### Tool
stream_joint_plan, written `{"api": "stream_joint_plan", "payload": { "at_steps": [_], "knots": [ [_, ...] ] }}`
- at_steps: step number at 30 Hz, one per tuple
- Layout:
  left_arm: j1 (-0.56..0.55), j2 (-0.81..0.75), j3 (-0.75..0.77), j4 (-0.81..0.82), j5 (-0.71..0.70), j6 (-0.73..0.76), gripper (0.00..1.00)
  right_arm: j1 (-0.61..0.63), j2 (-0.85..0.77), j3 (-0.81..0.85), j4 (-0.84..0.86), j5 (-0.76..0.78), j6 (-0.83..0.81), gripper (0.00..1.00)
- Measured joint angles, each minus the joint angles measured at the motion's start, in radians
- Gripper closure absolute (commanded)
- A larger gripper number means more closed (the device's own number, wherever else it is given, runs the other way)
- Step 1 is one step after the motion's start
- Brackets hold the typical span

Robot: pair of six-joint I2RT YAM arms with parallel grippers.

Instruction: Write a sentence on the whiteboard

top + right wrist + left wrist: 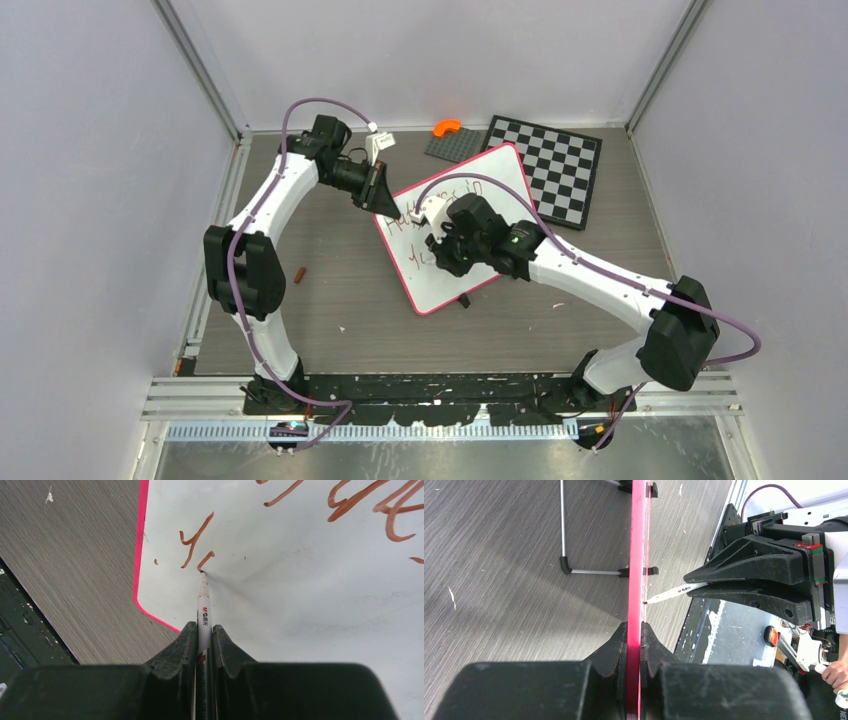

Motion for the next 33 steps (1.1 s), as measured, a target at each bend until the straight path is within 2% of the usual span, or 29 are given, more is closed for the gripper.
{"api": "stream_joint_plan", "payload": {
  "at_steps": [16, 33],
  "knots": [
    [0.000, 0.000, 0.000, 0.000, 0.000, 0.000, 1.00, -0.007, 0.001, 0.042, -0.011, 0.053, 0.005, 1.00],
    [0.000, 0.000, 0.000, 0.000, 0.000, 0.000, 1.00, -0.008, 0.011, 0.059, -0.012, 0.039, 0.015, 1.00]
  ]
}}
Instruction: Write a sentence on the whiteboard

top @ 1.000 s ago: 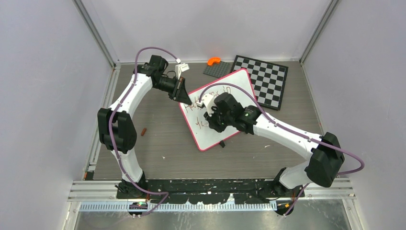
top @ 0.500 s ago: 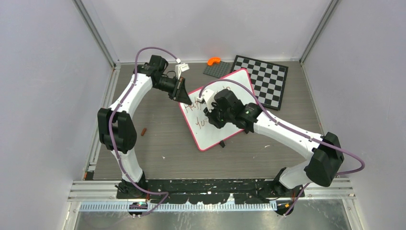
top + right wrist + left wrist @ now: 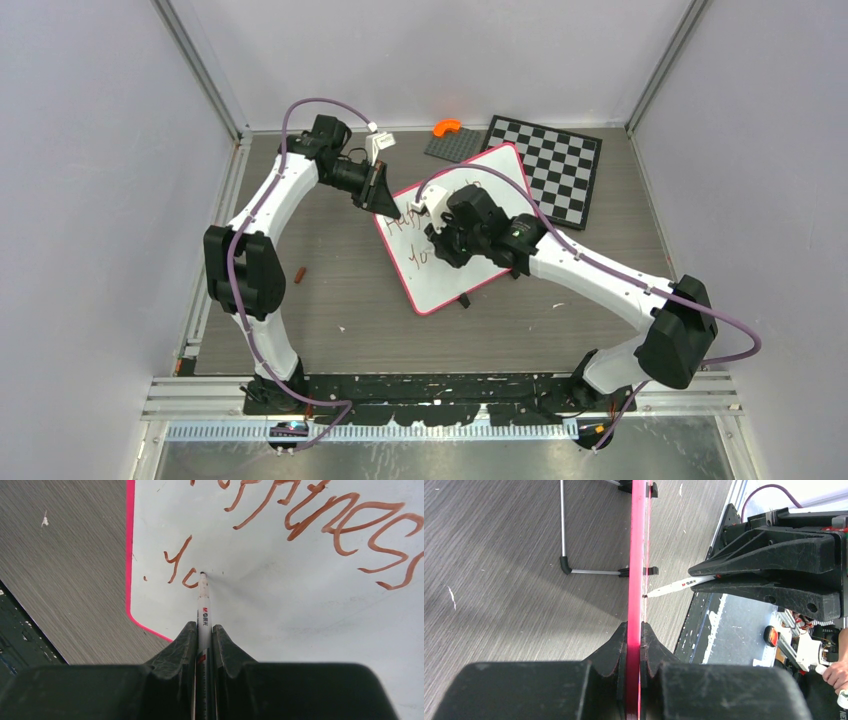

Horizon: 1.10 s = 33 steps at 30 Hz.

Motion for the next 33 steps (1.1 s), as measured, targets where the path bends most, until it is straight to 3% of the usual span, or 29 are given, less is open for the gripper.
{"api": "stream_joint_plan", "payload": {
  "at_steps": [33],
  "knots": [
    [0.001, 0.000, 0.000, 0.000, 0.000, 0.000, 1.00, -0.038, -0.018, -0.042, -0.020, -0.040, 0.013, 1.00]
  ]
}}
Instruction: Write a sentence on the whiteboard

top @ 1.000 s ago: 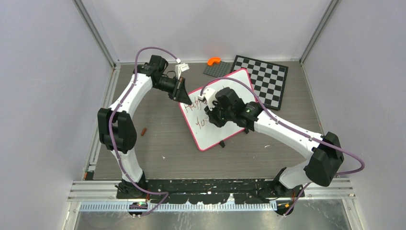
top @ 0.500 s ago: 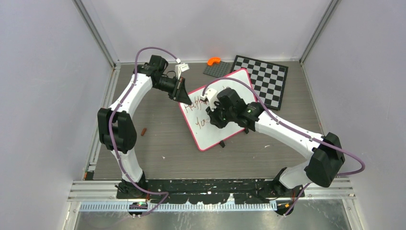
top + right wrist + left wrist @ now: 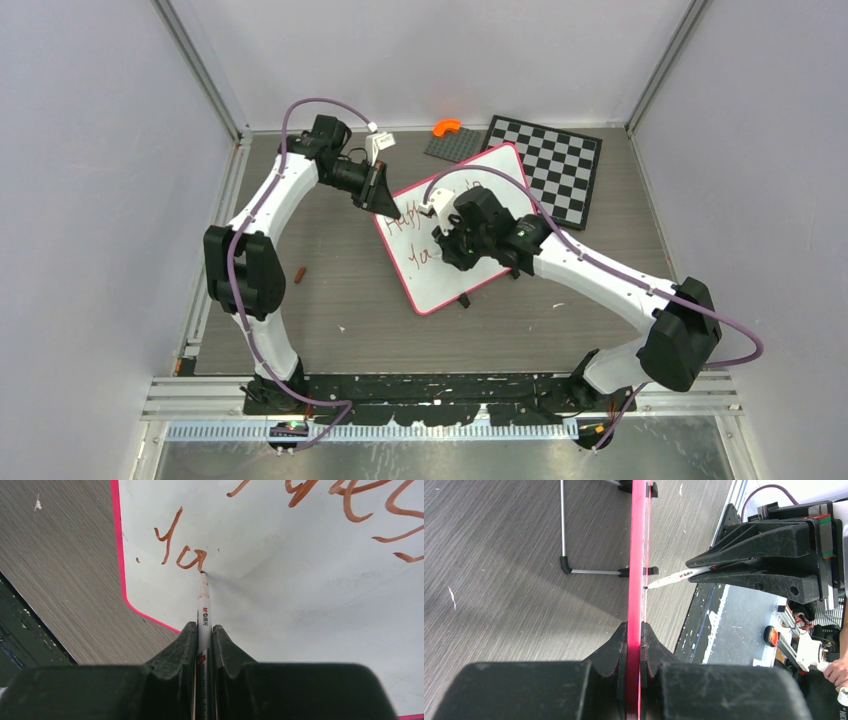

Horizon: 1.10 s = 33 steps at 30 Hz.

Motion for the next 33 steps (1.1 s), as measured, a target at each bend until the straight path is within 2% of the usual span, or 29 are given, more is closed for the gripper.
{"api": "stream_joint_plan", "payload": {
  "at_steps": [13, 33],
  "knots": [
    [0.000, 0.000, 0.000, 0.000, 0.000, 0.000, 1.00, -0.023, 0.000, 0.050, -0.019, 0.038, -0.017, 1.00],
    [0.000, 0.000, 0.000, 0.000, 0.000, 0.000, 1.00, -0.023, -0.002, 0.019, -0.036, 0.013, -0.017, 1.00]
  ]
}}
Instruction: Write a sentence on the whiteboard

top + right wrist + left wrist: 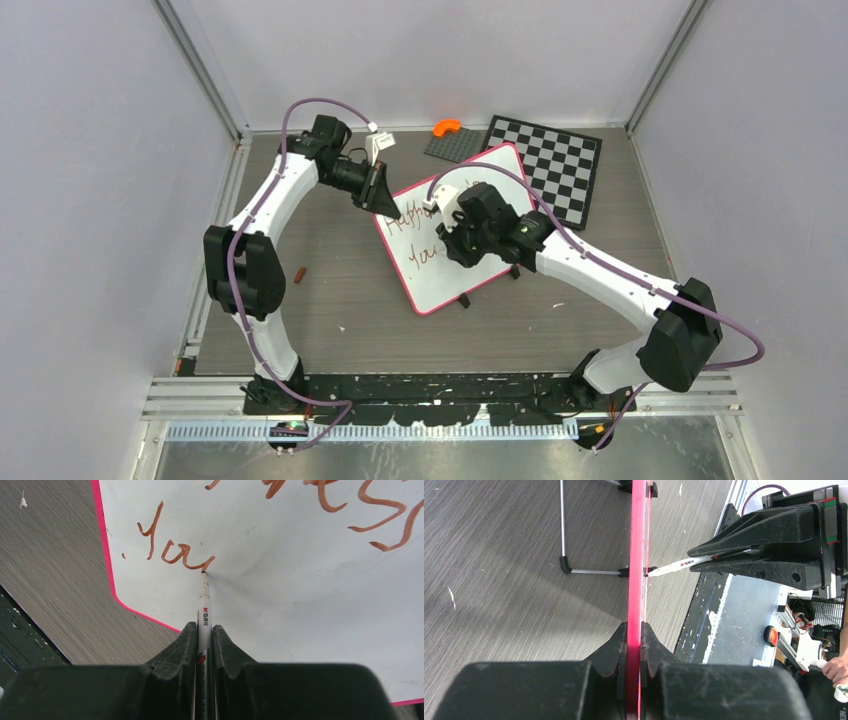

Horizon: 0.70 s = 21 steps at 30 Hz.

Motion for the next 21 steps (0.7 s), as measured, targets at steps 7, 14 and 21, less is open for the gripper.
{"api": "stream_joint_plan", "payload": {
  "at_steps": [7, 14, 21],
  "knots": [
    [-0.002, 0.000, 0.000, -0.002, 0.001, 0.003, 1.00, -0.001, -0.004, -0.001, -0.025, 0.007, -0.027, 1.00],
    [-0.006, -0.002, 0.000, -0.005, 0.001, 0.011, 1.00, -0.003, -0.021, 0.038, -0.071, 0.007, -0.046, 1.00],
    [-0.015, -0.002, 0.010, -0.014, -0.002, 0.019, 1.00, -0.003, -0.029, 0.058, -0.063, 0.008, -0.047, 1.00]
  ]
}}
